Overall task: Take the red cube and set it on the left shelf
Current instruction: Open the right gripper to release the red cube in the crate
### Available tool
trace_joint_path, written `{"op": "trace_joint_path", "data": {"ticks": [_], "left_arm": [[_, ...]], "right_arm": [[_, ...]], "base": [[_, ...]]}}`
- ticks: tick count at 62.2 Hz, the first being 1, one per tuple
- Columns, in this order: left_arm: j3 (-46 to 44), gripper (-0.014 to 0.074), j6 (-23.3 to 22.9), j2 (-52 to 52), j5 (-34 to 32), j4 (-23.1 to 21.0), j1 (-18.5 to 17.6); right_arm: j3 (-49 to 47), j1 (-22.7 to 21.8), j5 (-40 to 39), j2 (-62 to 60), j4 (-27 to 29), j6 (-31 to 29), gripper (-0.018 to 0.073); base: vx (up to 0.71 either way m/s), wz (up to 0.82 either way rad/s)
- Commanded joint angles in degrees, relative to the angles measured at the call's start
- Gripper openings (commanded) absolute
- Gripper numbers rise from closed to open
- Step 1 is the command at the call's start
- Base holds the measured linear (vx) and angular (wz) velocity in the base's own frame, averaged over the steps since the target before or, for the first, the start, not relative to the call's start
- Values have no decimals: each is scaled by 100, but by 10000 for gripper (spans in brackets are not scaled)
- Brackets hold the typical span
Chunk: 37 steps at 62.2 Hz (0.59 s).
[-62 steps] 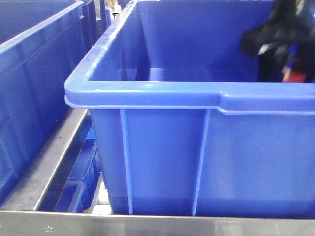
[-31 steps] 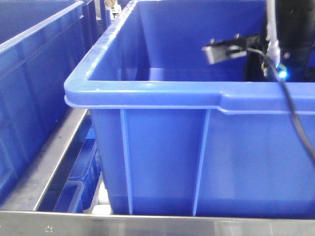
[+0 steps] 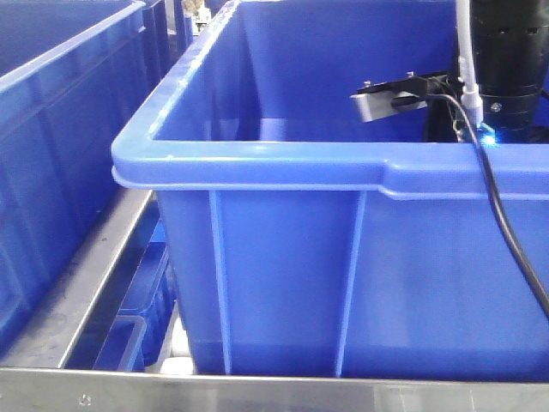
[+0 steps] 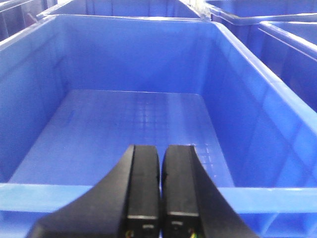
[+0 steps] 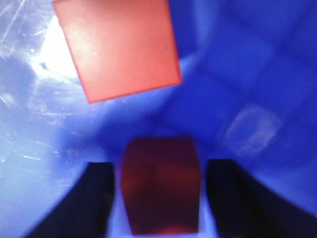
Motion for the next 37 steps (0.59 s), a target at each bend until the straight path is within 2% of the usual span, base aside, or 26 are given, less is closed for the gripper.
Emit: {"op": "trace_joint_path", "data": {"ticks": [1, 14, 31, 37], "left_arm": [[136, 101, -31, -70, -433, -7, -23], [136, 101, -31, -70, -433, -7, -23], [136, 101, -31, -70, -433, -7, -23], [136, 101, -31, -70, -433, -7, -23]], "right_arm": [[-197, -11, -1, -286, -54, -49, 540], [-197, -11, -252, -882, -54, -49, 539], [-19, -11, -1153, -2623, -54, -49, 533], [313, -11, -1474, -3366, -54, -49, 473]], "base": [[0, 0], [0, 0], [0, 0], [0, 0]]}}
